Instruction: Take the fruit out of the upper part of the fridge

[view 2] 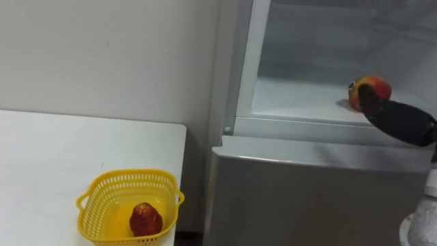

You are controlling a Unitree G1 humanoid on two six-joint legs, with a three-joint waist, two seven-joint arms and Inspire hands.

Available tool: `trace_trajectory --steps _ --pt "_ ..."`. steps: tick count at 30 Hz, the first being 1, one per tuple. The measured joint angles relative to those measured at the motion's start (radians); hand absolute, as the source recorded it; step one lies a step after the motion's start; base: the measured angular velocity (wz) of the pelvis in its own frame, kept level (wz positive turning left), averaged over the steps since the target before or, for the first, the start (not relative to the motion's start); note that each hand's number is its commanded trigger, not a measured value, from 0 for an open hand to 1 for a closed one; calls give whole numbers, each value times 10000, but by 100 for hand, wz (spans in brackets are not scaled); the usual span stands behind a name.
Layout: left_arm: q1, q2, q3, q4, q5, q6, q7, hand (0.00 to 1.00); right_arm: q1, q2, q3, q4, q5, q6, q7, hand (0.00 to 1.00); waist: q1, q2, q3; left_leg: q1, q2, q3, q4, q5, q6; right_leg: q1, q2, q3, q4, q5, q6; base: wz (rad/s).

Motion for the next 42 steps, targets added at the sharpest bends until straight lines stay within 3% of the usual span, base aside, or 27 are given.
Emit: trace_trajectory --steps 6,12,14,16,20,27,36,42 --pt "-1 197 29 -6 -1 21 -85 0 -548 -171 139 925 320 241 291 0 62 -185 -43 -51 4 -78 -19 10 -12 -65 -5 -134 19 4 -5 4" --pt "31 421 8 -32 -20 20 -53 0 -973 -438 553 1690 372 288 409 0 168 -205 9 -243 -22 -260 117 -3 -13 -87 -37 -337 16 5 -3 7" --pt "-61 441 -80 -31 -20 22 -59 0 -1301 -847 877 2263 388 320 567 0 161 -197 14 -455 -36 -344 227 -3 -11 -262 -63 -449 34 6 -4 13" --pt "-93 445 -124 -31 -14 21 -72 0 -1690 -1079 1152 2792 386 325 691 0 206 -166 49 -594 -27 -344 313 -3 -12 -348 -61 -449 64 15 -19 0" --pt "-118 479 -82 -115 -4 38 -193 0 -1874 -1431 1394 3579 289 333 765 0 320 -176 34 -838 0 -366 327 3 -20 -576 -58 -507 176 16 -21 3" --pt "-90 616 -94 -251 -4 216 -308 0 -1954 -1536 1505 4115 243 465 764 0 350 -228 -4 -999 59 -380 460 6 -24 -649 -55 -571 180 18 -24 3" --pt "-14 617 -93 -751 -84 222 -241 0 -2665 -1583 1555 4974 215 549 988 0 286 -68 -62 -1195 55 -413 655 3 -27 -752 -31 -632 181 63 -93 2" --pt "69 621 -103 -904 -100 217 -251 0 -3139 -2073 2033 5837 608 531 1186 0 293 41 -100 -1235 67 -528 657 24 -57 -746 -26 -725 178 80 -121 4"
